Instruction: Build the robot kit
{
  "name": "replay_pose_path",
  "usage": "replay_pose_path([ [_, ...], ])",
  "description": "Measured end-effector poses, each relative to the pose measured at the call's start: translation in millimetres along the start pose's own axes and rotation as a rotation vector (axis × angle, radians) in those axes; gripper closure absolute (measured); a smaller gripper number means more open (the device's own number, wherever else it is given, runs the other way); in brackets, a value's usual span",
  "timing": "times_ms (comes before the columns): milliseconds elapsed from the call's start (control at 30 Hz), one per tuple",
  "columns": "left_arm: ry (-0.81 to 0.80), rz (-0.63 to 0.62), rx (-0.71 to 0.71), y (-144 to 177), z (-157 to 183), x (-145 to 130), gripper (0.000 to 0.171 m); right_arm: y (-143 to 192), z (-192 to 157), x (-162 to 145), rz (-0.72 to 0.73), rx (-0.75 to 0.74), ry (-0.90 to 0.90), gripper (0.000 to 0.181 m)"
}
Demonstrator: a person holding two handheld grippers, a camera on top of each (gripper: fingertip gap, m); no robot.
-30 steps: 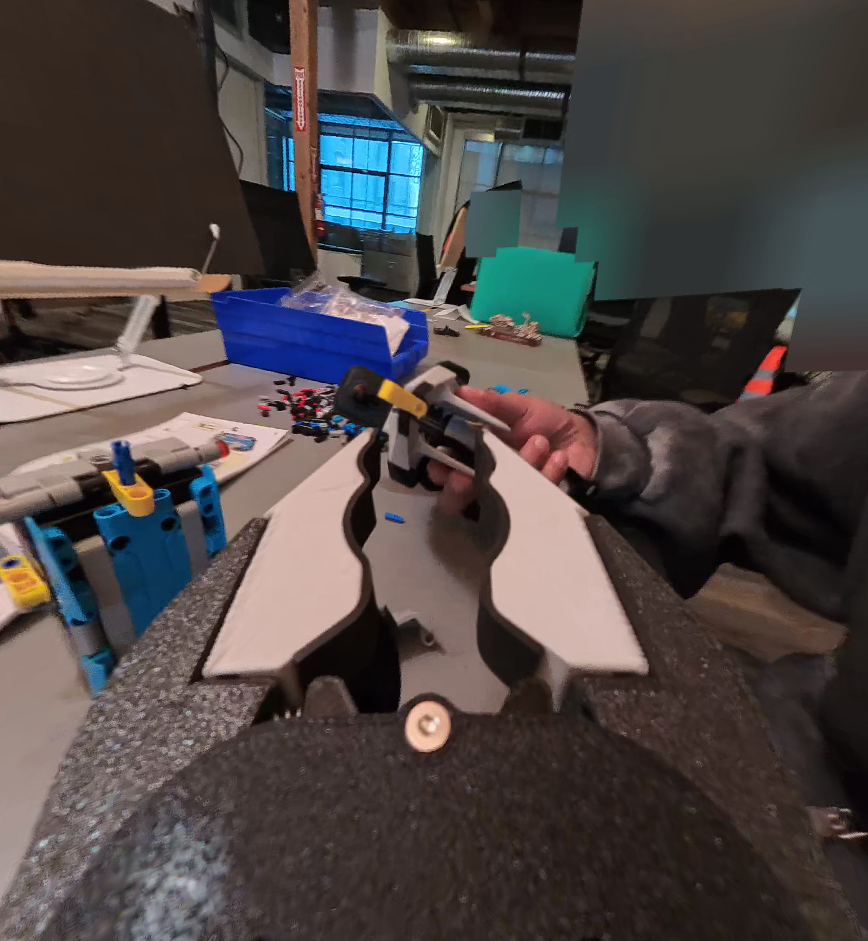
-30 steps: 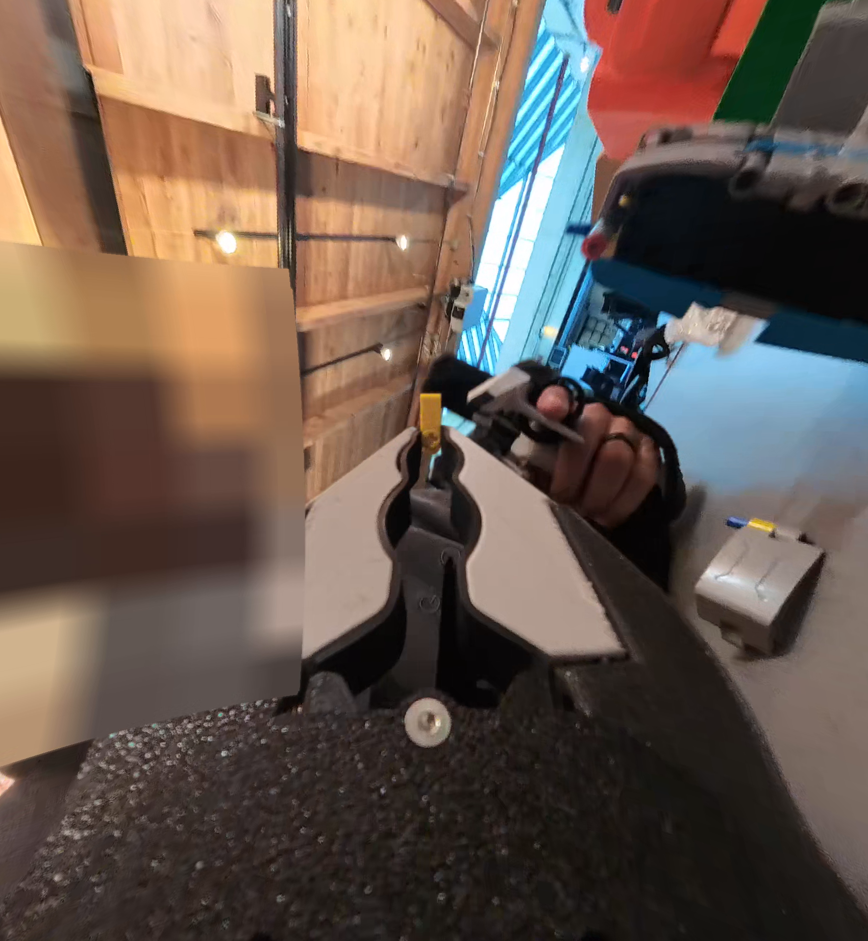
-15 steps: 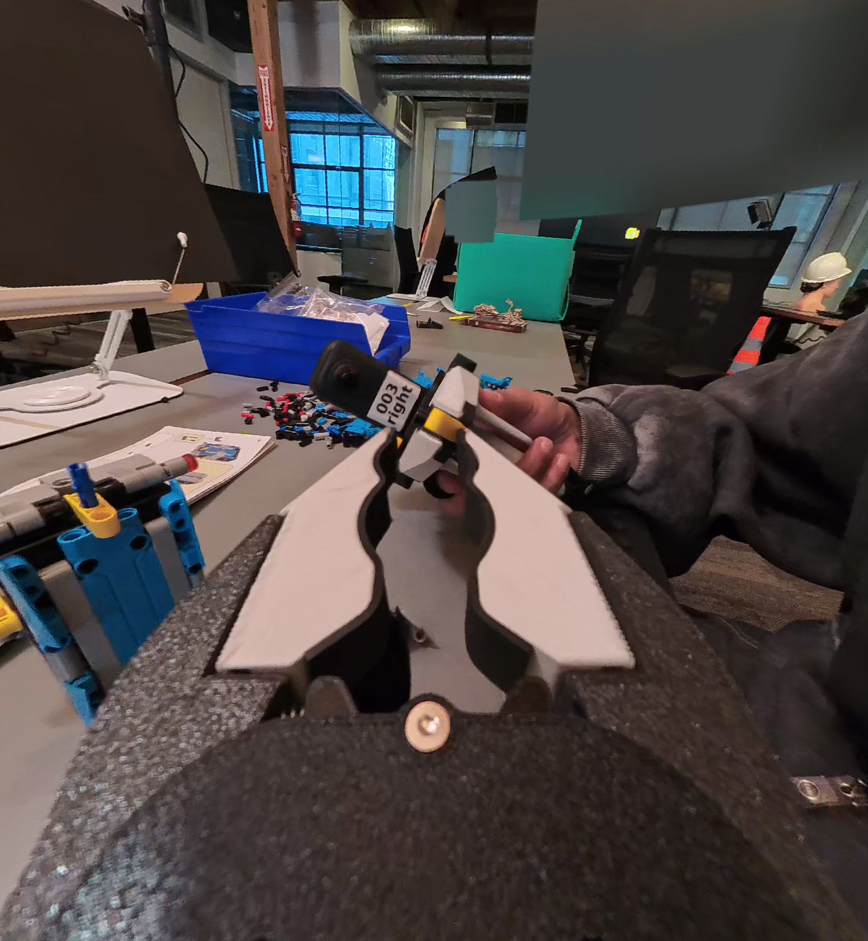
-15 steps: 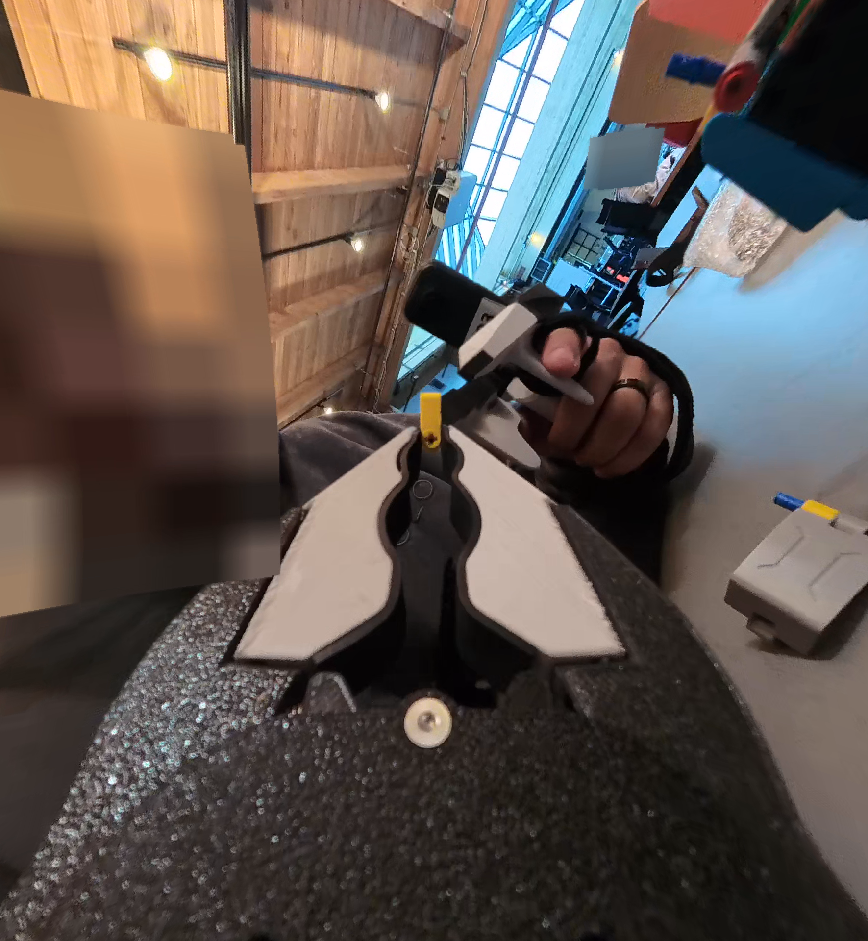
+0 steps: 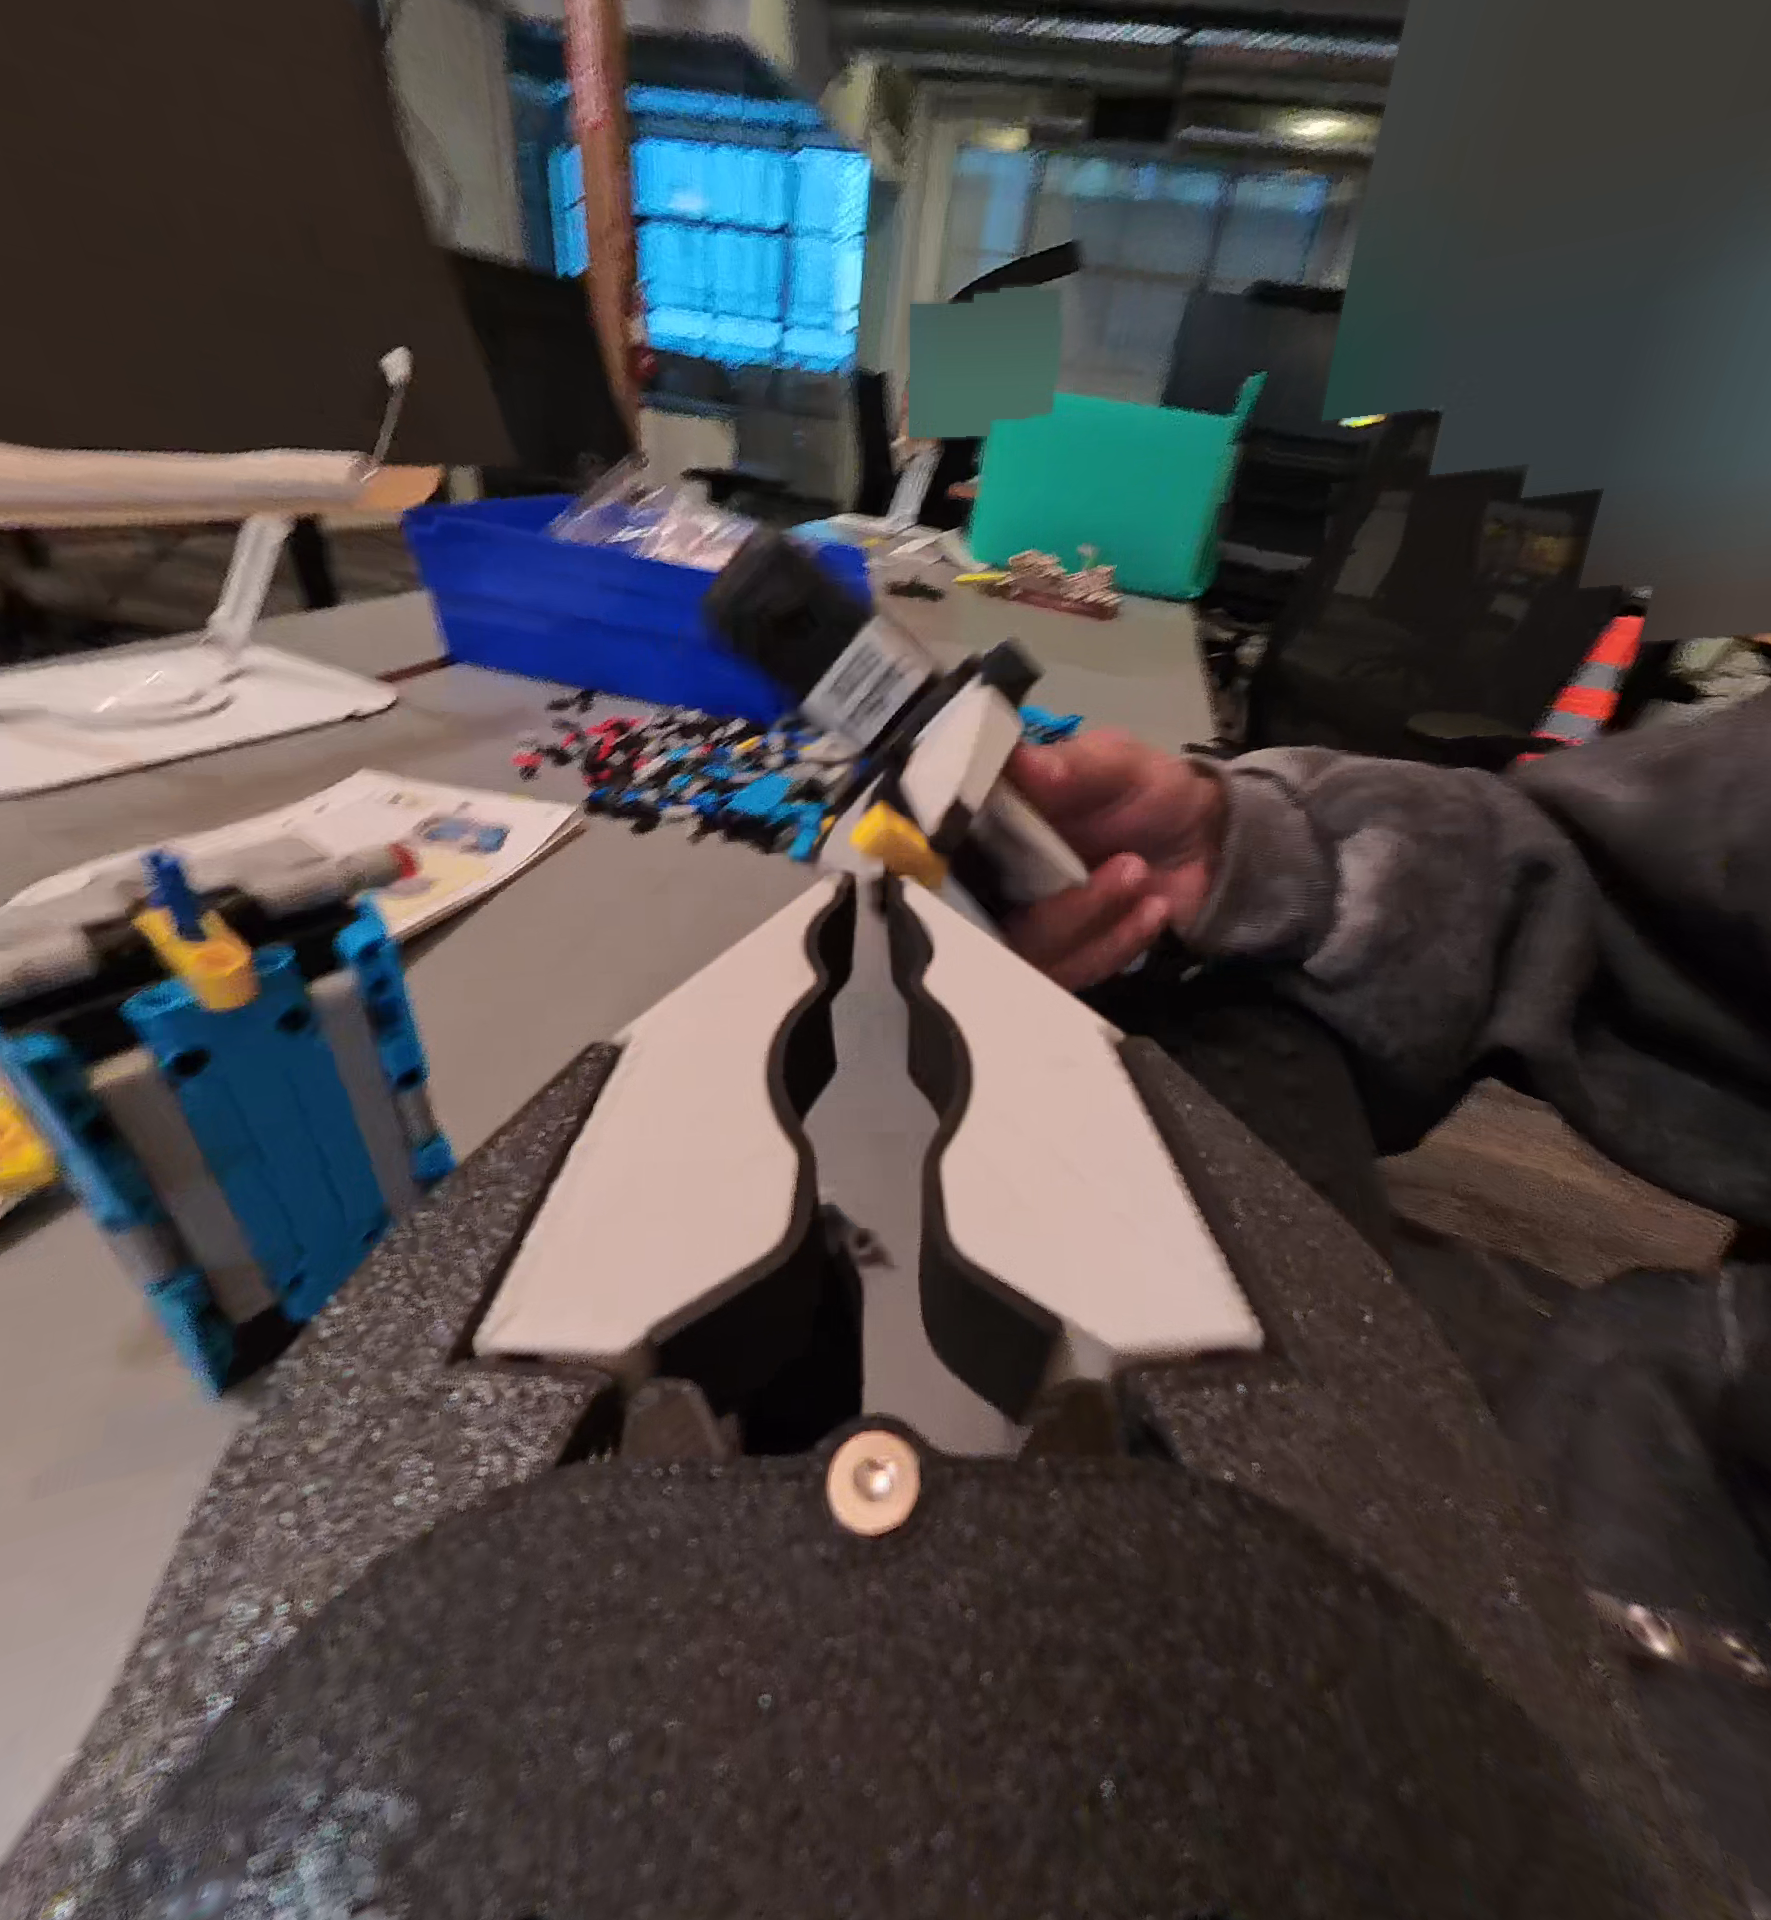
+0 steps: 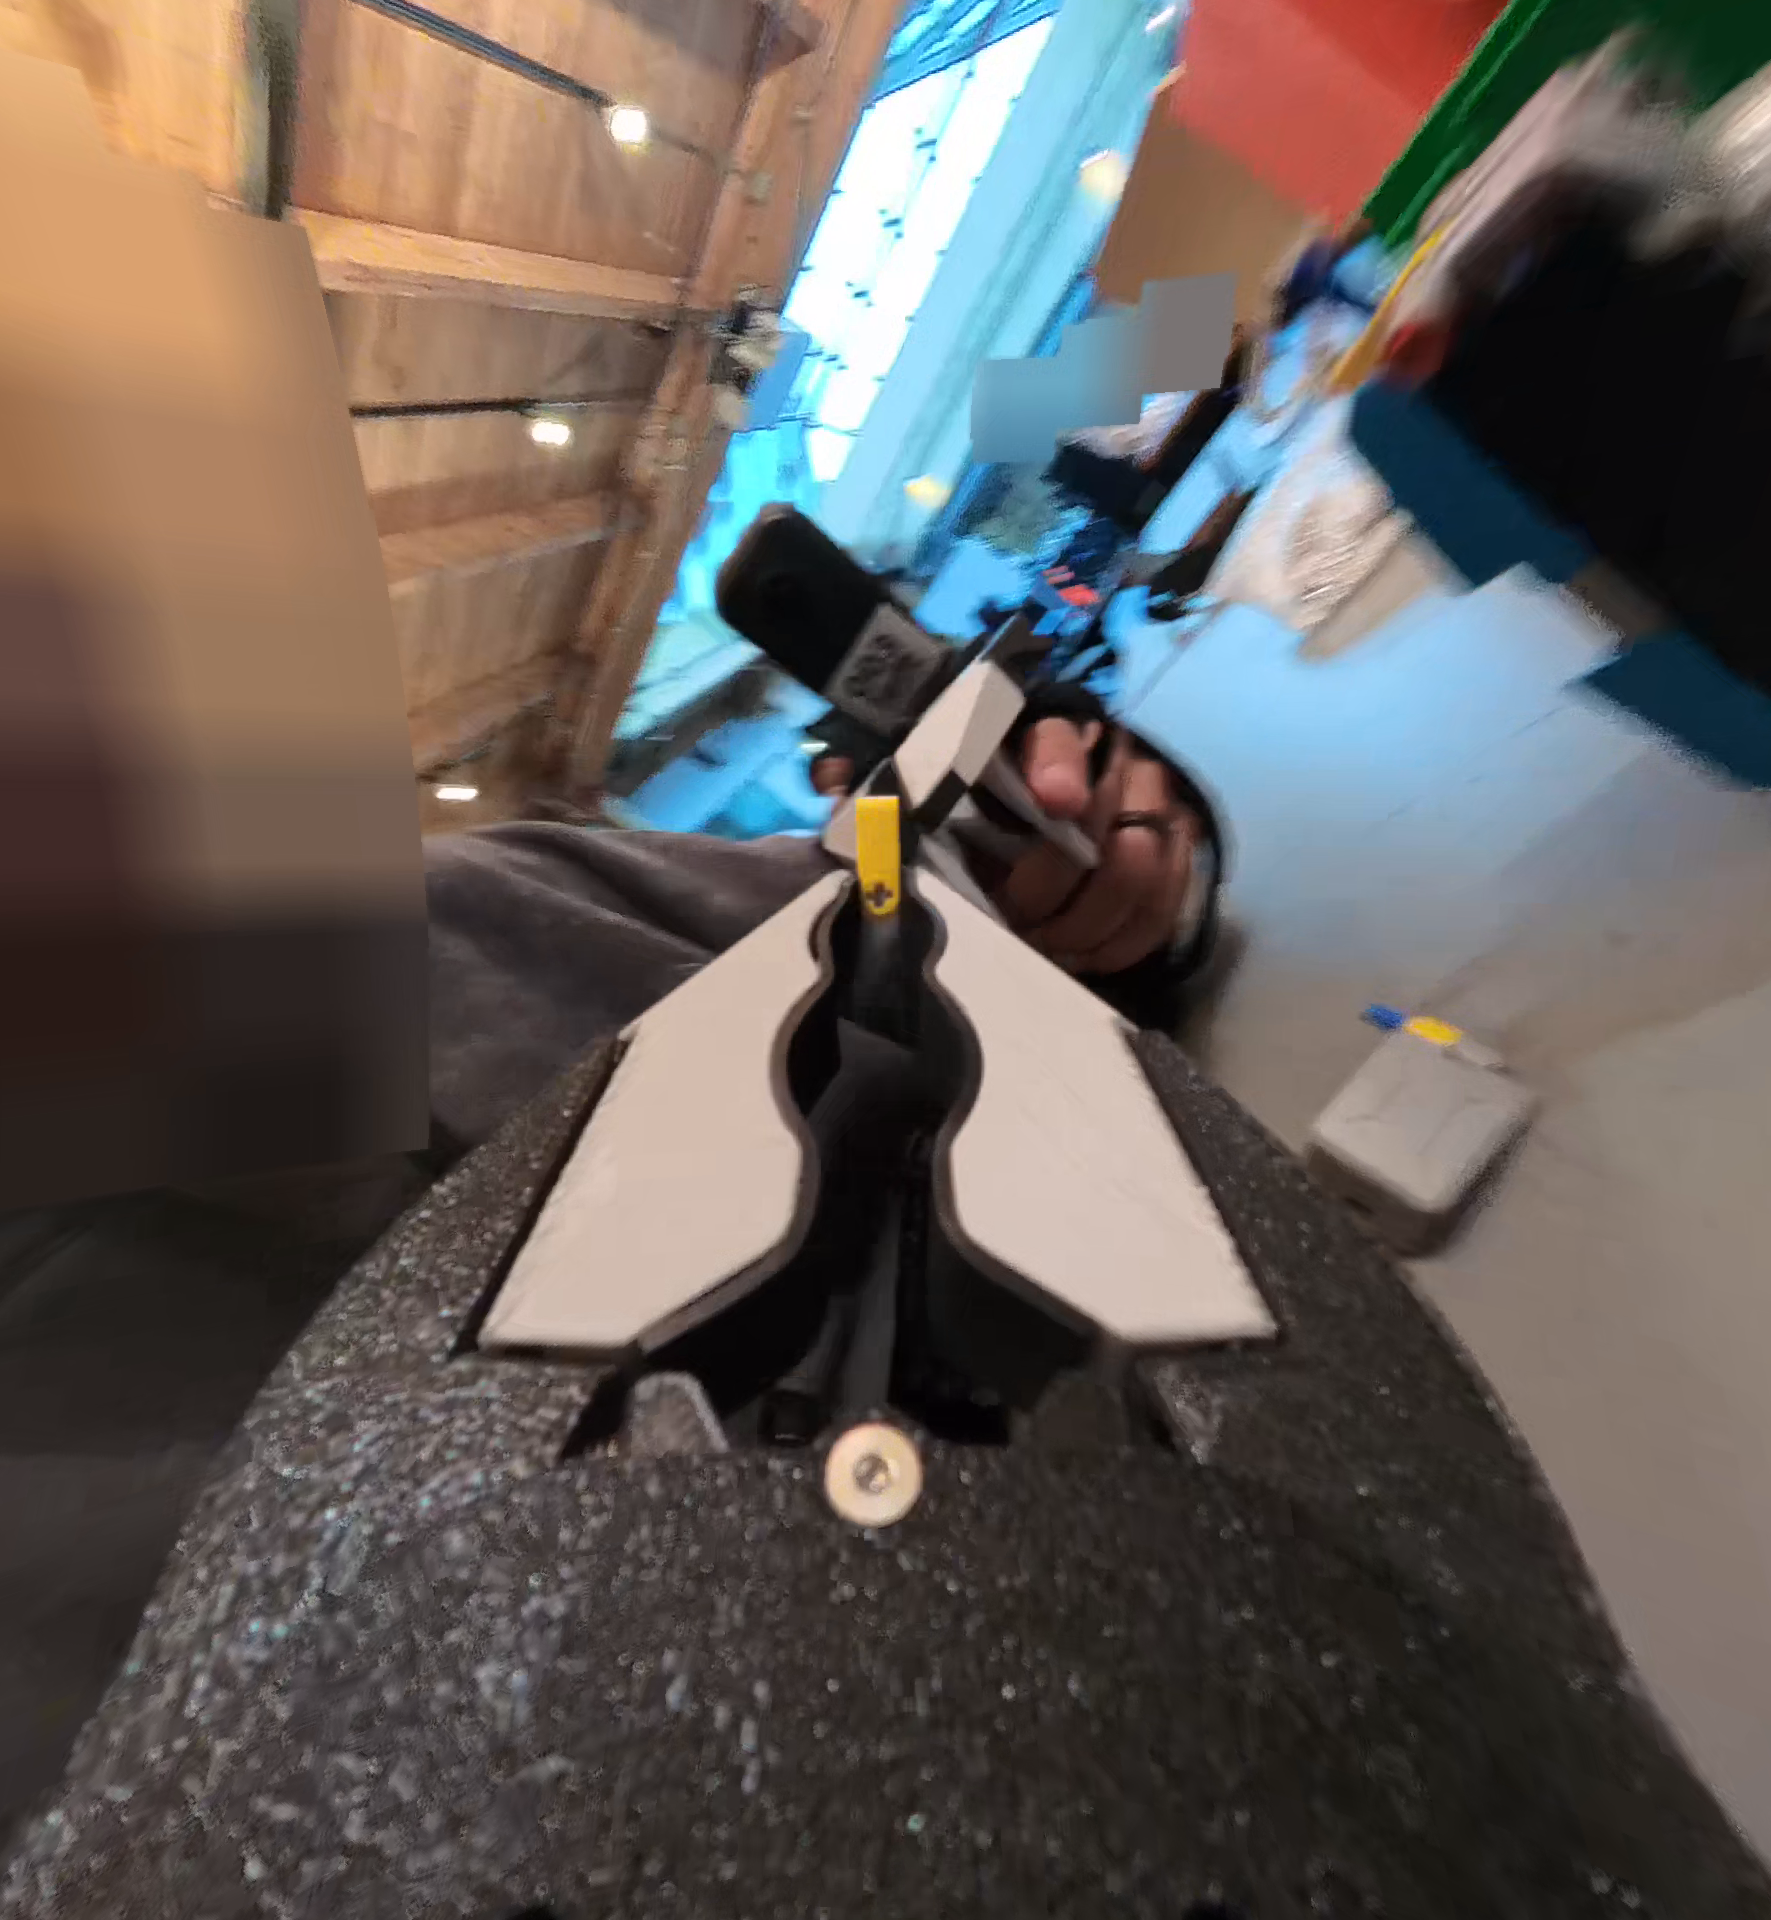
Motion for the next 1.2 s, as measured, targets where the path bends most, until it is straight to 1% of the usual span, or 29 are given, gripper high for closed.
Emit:
replay_pose_path([
  [67,0.020,-0.074,0.067,-4.5,-9.8,-9.4,0.165,28.6,0.4,20.8,0.057,-0.187,0.180,0.175],
  [100,0.022,-0.147,0.105,-9.9,-13.7,-17.9,0.163,49.5,2.7,32.2,0.084,-0.326,0.275,0.174],
  [167,-0.016,-0.325,0.148,-25.5,-13.7,-37.4,0.147,100.8,18.6,46.0,0.085,-0.686,0.436,0.174],
  [200,-0.045,-0.410,0.176,-34.5,-13.5,-46.6,0.147,126.5,27.9,47.4,0.073,-0.858,0.486,0.174],
  [233,-0.065,-0.478,0.214,-44.3,-14.3,-53.9,0.147,143.2,33.7,44.9,0.061,-0.952,0.493,0.174],
  [267,-0.071,-0.520,0.230,-55.8,-13.1,-58.9,0.146,149.5,35.5,41.0,0.067,-0.967,0.471,0.174],
  [333,-0.070,-0.594,0.171,-80.2,-4.6,-69.0,0.146,146.9,32.7,37.8,0.113,-0.907,0.429,0.174],
  [400,-0.100,-0.699,0.123,-96.0,-6.2,-81.2,0.146,141.9,32.7,36.8,0.103,-0.868,0.418,0.174],
  [433,-0.115,-0.728,0.096,-101.9,-8.3,-84.0,0.146,141.6,33.6,36.6,0.095,-0.870,0.420,0.174],
  [500,-0.130,-0.743,0.054,-109.2,-14.6,-84.5,0.144,139.0,30.9,36.2,0.094,-0.851,0.429,0.174],
  [567,-0.120,-0.732,0.045,-116.6,-22.8,-80.1,0.137,135.8,28.4,34.7,0.089,-0.833,0.434,0.174],
  [667,-0.097,-0.737,-0.025,-127.6,-22.8,-80.7,0.132,135.6,25.9,35.9,0.086,-0.841,0.457,0.174],
  [733,-0.097,-0.755,-0.099,-132.4,-20.3,-85.8,0.131,135.2,24.2,35.6,0.095,-0.818,0.443,0.174],
  [833,-0.124,-0.737,-0.188,-135.7,-17.1,-87.9,0.129,135.7,21.1,36.5,0.120,-0.783,0.421,0.174],
  [933,-0.196,-0.763,-0.167,-137.4,-22.0,-87.7,0.129,134.9,17.7,36.9,0.136,-0.747,0.405,0.174],
  [1000,-0.233,-0.798,-0.174,-137.1,-21.0,-88.8,0.129,134.1,17.1,36.9,0.137,-0.739,0.403,0.174],
  [1067,-0.265,-0.847,-0.196,-134.7,-19.5,-95.6,0.129,134.0,18.0,36.3,0.131,-0.745,0.404,0.174],
  [1167,-0.253,-0.833,-0.197,-137.6,-18.8,-100.2,0.135,134.1,19.7,35.6,0.126,-0.748,0.398,0.174],
  [1200,-0.243,-0.833,-0.193,-138.0,-19.5,-100.1,0.135,134.3,20.3,35.6,0.126,-0.748,0.395,0.174],
])
Point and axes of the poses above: each gripper's, where its closed fingertips meet, y back along the fingers, x out of its top, z = x × y across the jaws, the point moved 3 cm from there along y, back along the fingers
